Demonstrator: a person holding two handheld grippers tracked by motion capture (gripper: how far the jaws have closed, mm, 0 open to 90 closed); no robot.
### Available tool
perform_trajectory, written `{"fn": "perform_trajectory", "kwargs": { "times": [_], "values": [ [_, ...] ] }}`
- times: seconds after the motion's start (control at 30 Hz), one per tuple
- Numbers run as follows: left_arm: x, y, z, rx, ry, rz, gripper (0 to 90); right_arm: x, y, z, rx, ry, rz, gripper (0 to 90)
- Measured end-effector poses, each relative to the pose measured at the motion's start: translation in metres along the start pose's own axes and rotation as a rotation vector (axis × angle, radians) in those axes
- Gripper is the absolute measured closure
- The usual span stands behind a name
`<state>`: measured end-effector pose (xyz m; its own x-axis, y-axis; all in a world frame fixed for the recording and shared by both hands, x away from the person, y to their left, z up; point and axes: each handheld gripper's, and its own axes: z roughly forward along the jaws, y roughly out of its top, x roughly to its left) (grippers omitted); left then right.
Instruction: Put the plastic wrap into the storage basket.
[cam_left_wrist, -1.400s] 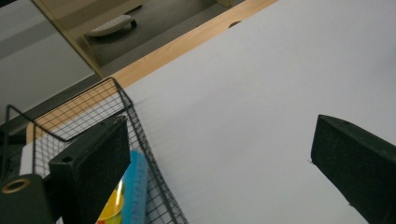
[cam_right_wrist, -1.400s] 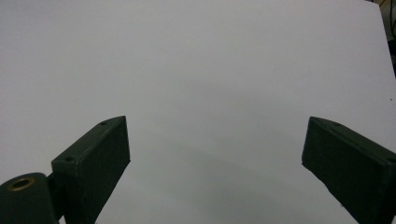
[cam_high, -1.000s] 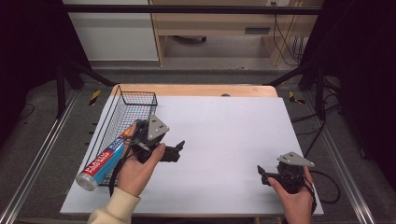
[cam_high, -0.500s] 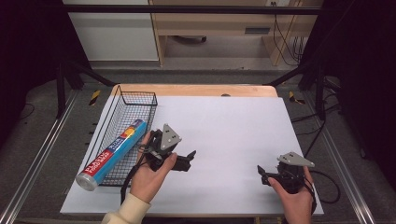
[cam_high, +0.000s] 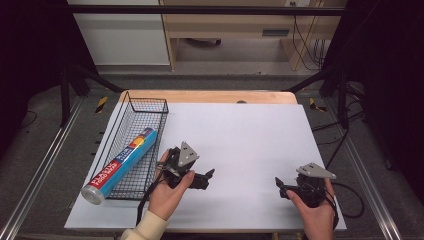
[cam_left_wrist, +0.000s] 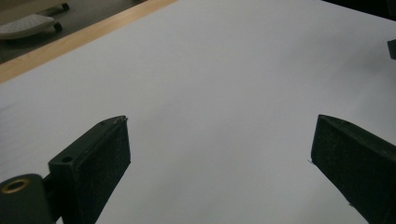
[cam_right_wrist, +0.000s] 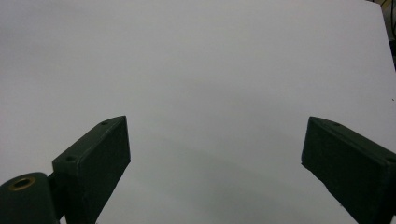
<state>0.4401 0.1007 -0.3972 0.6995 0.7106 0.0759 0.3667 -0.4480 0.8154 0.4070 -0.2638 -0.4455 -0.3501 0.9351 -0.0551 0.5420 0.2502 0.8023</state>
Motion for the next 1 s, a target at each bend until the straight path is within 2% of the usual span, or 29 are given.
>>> {"fn": "perform_trajectory", "kwargs": {
  "times": [0.43, 0.57, 0.7, 0.8, 1.0],
  "values": [
    [0.007, -0.028, 0.017, 0.049, -0.024, -0.021, 4.9, 0.000, 0.000, 0.000, 0.000, -0.001, 0.000, 8.3],
    [0.010, -0.039, 0.020, 0.048, -0.038, -0.040, 5.0, 0.000, 0.000, 0.000, -0.002, 0.002, -0.001, 8.3],
    [0.012, -0.048, 0.020, 0.057, -0.046, -0.033, 5.1, 0.000, 0.000, 0.001, 0.003, 0.003, 0.001, 8.3],
    [0.013, -0.057, 0.017, 0.052, -0.058, -0.028, 5.0, 0.000, 0.000, 0.001, 0.000, -0.001, -0.003, 8.2],
    [0.016, -0.072, 0.007, 0.012, -0.065, -0.054, 5.1, 0.000, -0.001, 0.003, -0.002, -0.004, 0.006, 7.8]
  ]
}}
